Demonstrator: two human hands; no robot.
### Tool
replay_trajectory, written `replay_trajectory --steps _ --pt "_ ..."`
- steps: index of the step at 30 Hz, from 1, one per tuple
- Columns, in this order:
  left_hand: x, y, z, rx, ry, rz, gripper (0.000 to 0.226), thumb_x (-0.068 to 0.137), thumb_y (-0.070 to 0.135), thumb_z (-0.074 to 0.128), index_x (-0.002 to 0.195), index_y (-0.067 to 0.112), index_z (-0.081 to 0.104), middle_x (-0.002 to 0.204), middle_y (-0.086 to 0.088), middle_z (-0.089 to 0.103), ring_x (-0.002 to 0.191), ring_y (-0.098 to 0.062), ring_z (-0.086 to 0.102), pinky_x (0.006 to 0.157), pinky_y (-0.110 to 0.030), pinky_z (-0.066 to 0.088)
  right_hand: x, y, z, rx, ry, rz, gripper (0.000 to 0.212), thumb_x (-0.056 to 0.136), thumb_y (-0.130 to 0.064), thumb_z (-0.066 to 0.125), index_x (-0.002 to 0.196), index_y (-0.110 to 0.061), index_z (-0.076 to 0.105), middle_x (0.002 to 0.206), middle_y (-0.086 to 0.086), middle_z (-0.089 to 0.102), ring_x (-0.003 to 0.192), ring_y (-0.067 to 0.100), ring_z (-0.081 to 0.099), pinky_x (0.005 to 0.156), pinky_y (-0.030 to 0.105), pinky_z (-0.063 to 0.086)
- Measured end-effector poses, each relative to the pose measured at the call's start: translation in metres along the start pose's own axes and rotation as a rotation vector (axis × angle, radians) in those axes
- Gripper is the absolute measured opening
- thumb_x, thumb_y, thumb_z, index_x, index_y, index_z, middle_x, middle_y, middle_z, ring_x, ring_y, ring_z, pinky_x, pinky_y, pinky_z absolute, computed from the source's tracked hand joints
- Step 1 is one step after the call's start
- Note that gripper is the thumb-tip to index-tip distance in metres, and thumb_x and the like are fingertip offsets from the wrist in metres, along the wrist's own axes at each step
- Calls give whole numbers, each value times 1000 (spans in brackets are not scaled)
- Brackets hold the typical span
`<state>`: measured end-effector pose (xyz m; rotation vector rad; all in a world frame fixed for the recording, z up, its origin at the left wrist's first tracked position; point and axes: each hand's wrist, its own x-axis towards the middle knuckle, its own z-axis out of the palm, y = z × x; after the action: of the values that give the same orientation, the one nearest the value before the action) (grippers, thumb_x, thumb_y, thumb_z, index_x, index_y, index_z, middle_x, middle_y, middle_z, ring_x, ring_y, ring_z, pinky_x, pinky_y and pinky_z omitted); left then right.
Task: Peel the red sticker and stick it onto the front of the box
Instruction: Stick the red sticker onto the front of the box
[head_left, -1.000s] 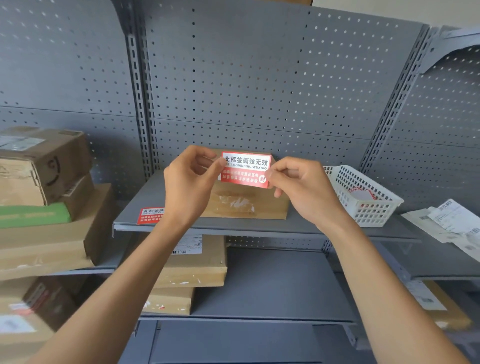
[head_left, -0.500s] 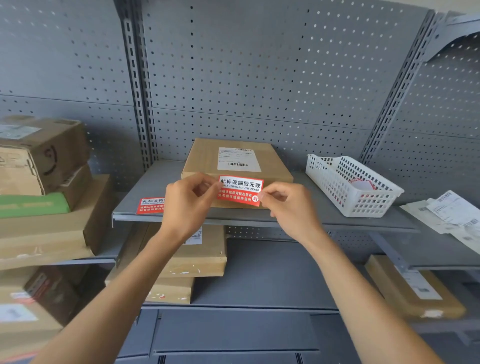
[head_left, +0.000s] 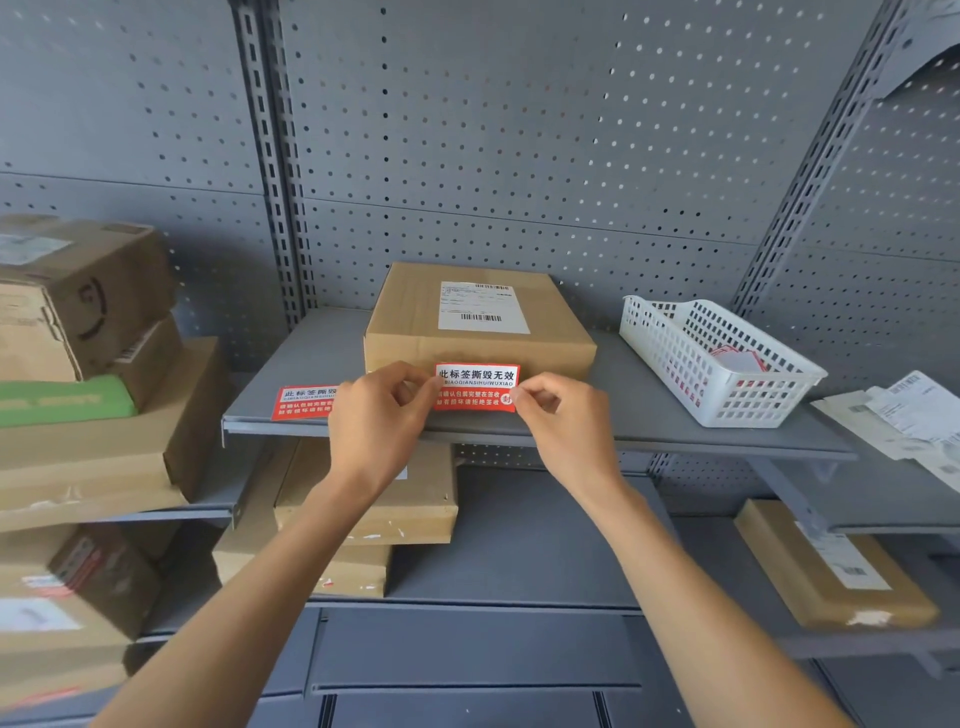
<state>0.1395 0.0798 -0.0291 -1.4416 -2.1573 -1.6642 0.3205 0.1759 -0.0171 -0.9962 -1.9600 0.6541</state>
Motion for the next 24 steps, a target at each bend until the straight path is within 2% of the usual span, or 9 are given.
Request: replay_trajectory --steps 3,8,18,24 --pt "1 2 1 -19 14 -10 15 94 37 70 83 28 73 54 7 63 52 -15 61 59 -37 55 1 0 2 -1 7 0 16 90 -23 68 77 -20 76 73 -10 74 70 10 66 65 27 52" --pt "3 1 5 -38 28 -20 16 94 35 71 83 24 75 55 6 63 53 -17 61 61 -39 56 4 0 6 3 20 28 17 89 -22 66 75 -20 74 70 -7 72 68 12 66 65 34 54" --pt "7 0 9 -24 46 -66 19 92 37 72 78 25 75 58 8 66 56 -17 63 62 -42 58 9 -3 11 -1 32 79 19 88 -23 67 71 -18 73 63 -6 71 64 12 66 64 35 56" --pt "8 3 10 -24 57 -87 21 92 38 72 76 25 74 57 9 65 55 -16 62 62 -41 58 10 -3 12 3 32 94 19 88 -24 67 71 -18 74 63 -8 71 61 8 64 60 28 51"
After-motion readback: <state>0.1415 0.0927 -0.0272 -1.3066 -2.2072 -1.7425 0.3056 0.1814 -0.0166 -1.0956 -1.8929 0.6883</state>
